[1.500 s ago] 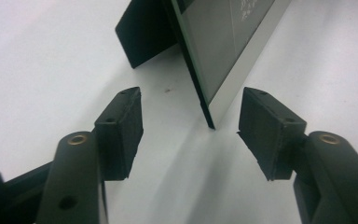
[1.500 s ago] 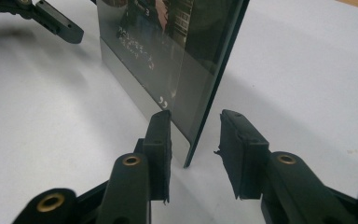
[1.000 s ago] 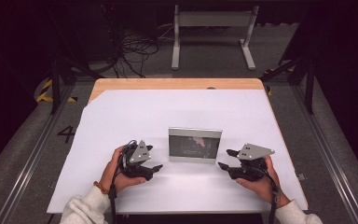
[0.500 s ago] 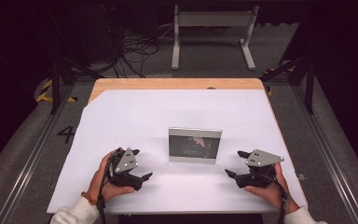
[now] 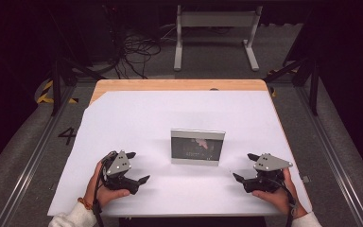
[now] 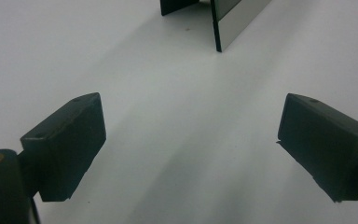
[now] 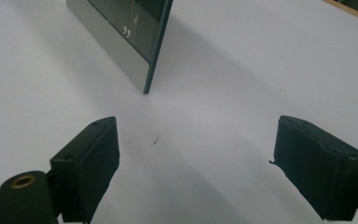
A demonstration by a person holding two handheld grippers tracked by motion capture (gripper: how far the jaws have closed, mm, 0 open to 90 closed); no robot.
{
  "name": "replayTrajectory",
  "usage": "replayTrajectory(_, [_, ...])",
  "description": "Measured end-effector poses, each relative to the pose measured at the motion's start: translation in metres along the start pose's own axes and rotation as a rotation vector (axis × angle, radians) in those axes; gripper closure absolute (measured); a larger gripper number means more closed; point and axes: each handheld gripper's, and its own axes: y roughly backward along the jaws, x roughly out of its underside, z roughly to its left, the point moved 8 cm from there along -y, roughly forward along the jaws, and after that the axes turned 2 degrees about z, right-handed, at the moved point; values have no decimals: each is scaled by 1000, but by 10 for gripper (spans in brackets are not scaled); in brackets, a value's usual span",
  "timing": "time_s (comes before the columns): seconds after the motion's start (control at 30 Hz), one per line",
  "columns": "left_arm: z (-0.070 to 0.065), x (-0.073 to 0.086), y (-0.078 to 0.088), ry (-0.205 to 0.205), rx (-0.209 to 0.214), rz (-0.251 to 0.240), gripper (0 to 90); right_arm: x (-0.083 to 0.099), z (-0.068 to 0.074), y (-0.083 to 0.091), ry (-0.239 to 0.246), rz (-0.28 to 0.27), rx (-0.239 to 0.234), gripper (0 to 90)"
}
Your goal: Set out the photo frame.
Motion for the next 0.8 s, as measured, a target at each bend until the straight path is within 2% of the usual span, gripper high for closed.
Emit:
replayTrajectory(0.33, [0,0,-3,3,4,8,84,0,2,-3,9,4,-10,147])
replayTrajectory(0.8, [-1,1,-6,-15,0,29,86,1,3,-5,13,10,-9,144])
